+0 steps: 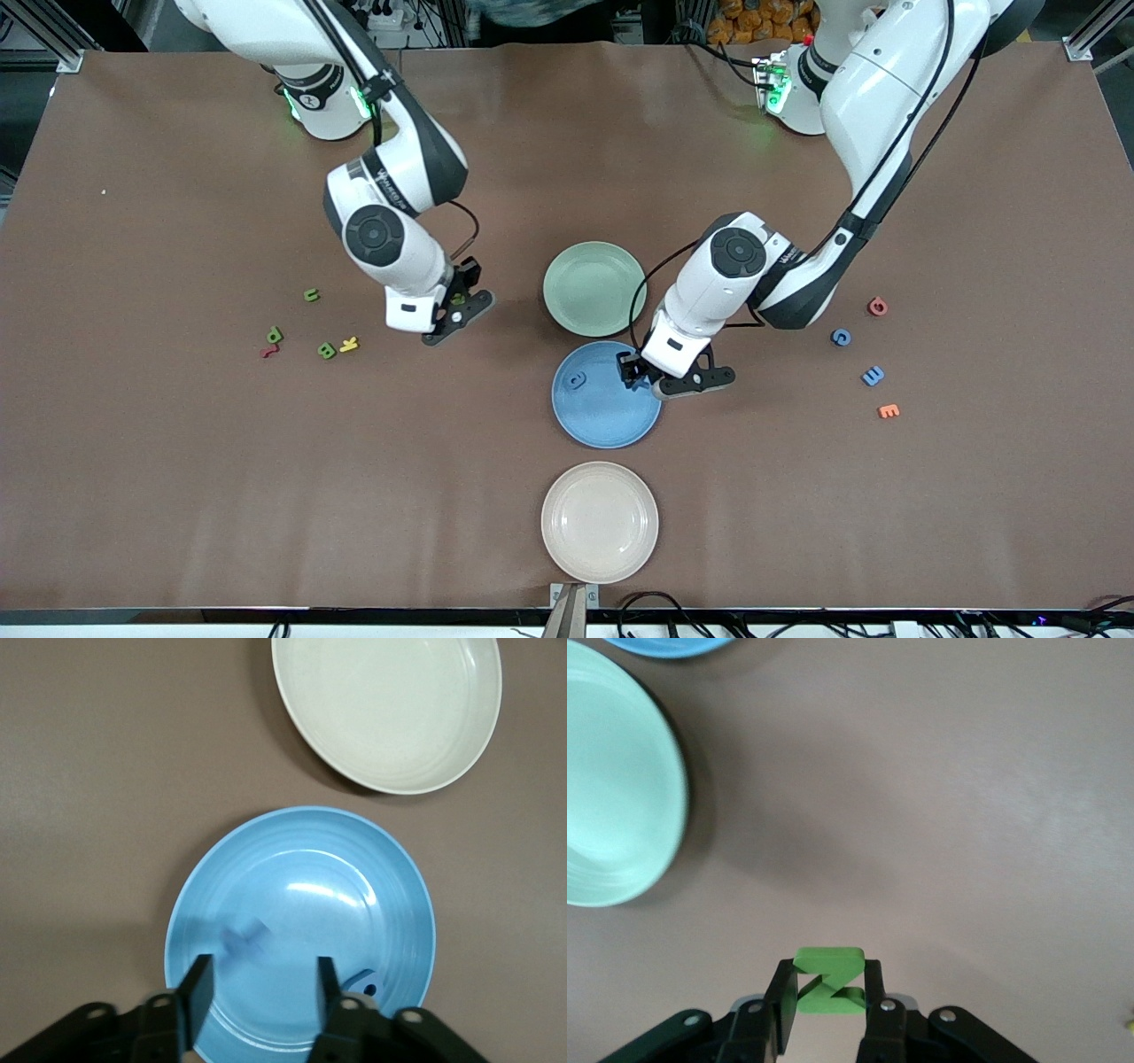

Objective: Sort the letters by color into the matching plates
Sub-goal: 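Drop the X on the blue plate while the right gripper carries Z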

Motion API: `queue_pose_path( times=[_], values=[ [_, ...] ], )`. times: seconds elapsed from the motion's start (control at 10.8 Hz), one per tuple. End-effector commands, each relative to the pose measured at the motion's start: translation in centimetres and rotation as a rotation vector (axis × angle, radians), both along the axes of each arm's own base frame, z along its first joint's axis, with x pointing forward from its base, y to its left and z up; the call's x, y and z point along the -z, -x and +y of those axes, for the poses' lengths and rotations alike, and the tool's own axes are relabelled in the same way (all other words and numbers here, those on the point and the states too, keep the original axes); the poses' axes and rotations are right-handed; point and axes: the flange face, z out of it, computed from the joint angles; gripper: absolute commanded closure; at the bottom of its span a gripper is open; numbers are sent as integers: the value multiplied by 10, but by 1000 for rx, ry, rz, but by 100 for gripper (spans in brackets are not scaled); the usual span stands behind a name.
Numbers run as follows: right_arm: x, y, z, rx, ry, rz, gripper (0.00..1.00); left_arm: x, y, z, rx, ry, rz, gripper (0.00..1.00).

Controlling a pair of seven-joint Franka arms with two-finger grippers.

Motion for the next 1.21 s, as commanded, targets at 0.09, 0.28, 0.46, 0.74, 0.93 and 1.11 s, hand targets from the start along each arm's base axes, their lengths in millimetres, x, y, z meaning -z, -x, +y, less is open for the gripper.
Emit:
queue_pose_path(
  times=[0.09,0.28,0.46,0.74,0.93,1.11],
  values=[
    [20,18,68,137,6,-9,100,1,-6,-2,-17,10,0,11],
    [36,27,86,170,3,-21,100,3,-10,8,-22,-6,-2,8],
    [42,35,109,197,6,-24,100,10,-9,15,9,-49,17,7],
    [50,43,137,260,15,-23,100,11,-10,34,149,-162,61,0],
    [54,47,153,309,19,-23,100,9,-11,45,209,-209,82,0],
    [60,51,164,348,25,-18,100,-4,-14,58,270,-254,93,0]
  ],
)
